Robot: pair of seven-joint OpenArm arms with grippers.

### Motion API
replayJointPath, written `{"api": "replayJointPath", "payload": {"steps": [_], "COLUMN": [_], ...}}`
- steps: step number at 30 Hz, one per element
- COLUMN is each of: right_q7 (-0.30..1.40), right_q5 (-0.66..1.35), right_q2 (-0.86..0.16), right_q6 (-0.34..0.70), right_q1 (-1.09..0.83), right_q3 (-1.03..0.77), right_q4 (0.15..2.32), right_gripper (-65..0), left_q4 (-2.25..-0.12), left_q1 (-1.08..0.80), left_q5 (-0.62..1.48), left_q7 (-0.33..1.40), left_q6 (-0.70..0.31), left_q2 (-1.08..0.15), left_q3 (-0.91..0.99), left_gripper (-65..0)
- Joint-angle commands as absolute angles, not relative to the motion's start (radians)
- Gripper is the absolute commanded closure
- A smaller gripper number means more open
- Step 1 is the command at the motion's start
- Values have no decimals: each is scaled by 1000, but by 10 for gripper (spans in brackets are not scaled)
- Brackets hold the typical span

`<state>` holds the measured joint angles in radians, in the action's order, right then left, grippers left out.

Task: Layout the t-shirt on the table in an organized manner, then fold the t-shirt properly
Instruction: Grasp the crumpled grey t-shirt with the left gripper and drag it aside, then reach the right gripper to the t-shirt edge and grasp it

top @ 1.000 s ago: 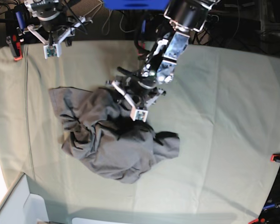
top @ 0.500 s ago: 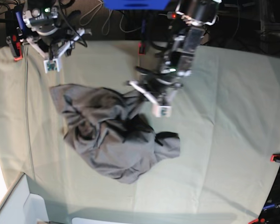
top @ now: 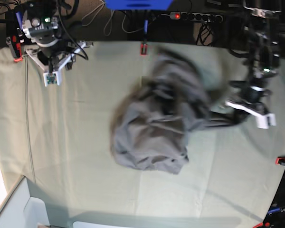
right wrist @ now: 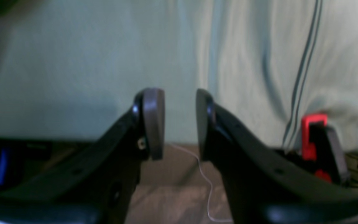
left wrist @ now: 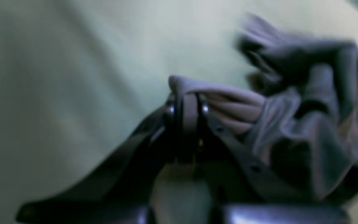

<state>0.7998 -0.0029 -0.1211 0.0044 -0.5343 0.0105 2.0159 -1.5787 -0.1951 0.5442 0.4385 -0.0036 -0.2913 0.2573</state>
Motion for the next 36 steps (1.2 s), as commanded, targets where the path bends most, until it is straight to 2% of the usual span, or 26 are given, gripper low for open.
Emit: {"api": "replayJointPath", "payload": {"steps": [1, 5, 10, 17, 23, 26, 31, 36], "right_q7": [788, 789, 789, 782, 779, 757, 621, 475], "right_q5": [-5, -5, -5, -4, -1, -1, -1, -1], "right_q2": [-124, -122, -122, -81, 13, 53, 91, 114], "right_q6": [8, 8, 8, 8, 8, 8, 8, 8], "right_q1": [-524, -483, -414, -176, 8, 114, 263, 378], "right_q3": [16, 56, 165, 338, 341, 341, 341, 340], "right_q4": [2034, 2034, 2032, 1936, 1715, 1581, 1313, 1004], "right_gripper": [-181, -184, -181, -185, -196, -262, -347, -358], "left_q4": [-1577, -1500, -1395, -1357, -1359, -1349, -1348, -1348], "left_q1": [-185, -173, -148, -150, -159, -159, -160, -165], "left_q5": [547, 539, 547, 541, 538, 538, 538, 538], "left_q7": [417, 417, 417, 417, 417, 417, 417, 417], "left_q6": [-4, -5, -5, -5, -5, -5, -5, -5], "left_q2": [-303, -303, -332, -331, -329, -329, -329, -329], "left_q3": [295, 401, 418, 469, 467, 467, 467, 467], "left_gripper": [-3, -3, -4, -2, -2, -2, -2, -2]}}
